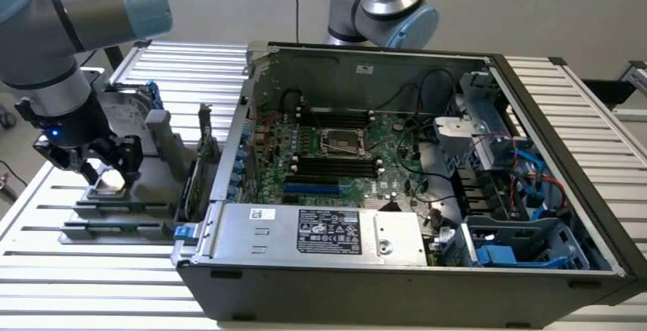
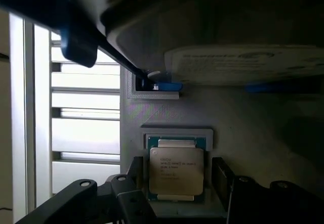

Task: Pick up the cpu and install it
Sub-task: 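Pick up the cpu and move it towards the insertion slot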

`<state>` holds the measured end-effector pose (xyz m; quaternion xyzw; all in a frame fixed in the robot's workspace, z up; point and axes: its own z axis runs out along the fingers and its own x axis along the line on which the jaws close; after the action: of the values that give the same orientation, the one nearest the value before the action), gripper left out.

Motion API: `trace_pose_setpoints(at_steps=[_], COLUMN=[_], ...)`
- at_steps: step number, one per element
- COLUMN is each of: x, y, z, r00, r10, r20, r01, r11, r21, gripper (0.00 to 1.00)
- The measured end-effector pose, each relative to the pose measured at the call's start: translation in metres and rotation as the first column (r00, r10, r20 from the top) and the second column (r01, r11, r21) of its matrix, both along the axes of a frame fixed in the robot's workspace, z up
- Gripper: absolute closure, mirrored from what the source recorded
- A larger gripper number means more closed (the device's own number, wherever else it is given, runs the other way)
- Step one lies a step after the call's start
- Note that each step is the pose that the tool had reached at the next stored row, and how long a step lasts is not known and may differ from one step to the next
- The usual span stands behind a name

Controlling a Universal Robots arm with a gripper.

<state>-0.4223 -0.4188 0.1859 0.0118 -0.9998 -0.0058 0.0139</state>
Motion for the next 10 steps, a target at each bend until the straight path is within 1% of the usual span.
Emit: trace_pose_setpoints(at_steps=[7, 8, 10], x=[0.0, 0.0, 0.0], y=[0.0, 0.0, 0.0], z=[-0.0014, -0.0015, -0.0015], r00=[1.0, 1.0, 1.0], r10=[0.0, 0.0, 0.0], r20=[-0.0011, -0.0012, -0.0014], r01=[0.0, 0.0, 0.0], r11=[1.0, 1.0, 1.0], r21=[-0.0001, -0.0001, -0.0001], gripper=[0.35, 0.36, 0.36])
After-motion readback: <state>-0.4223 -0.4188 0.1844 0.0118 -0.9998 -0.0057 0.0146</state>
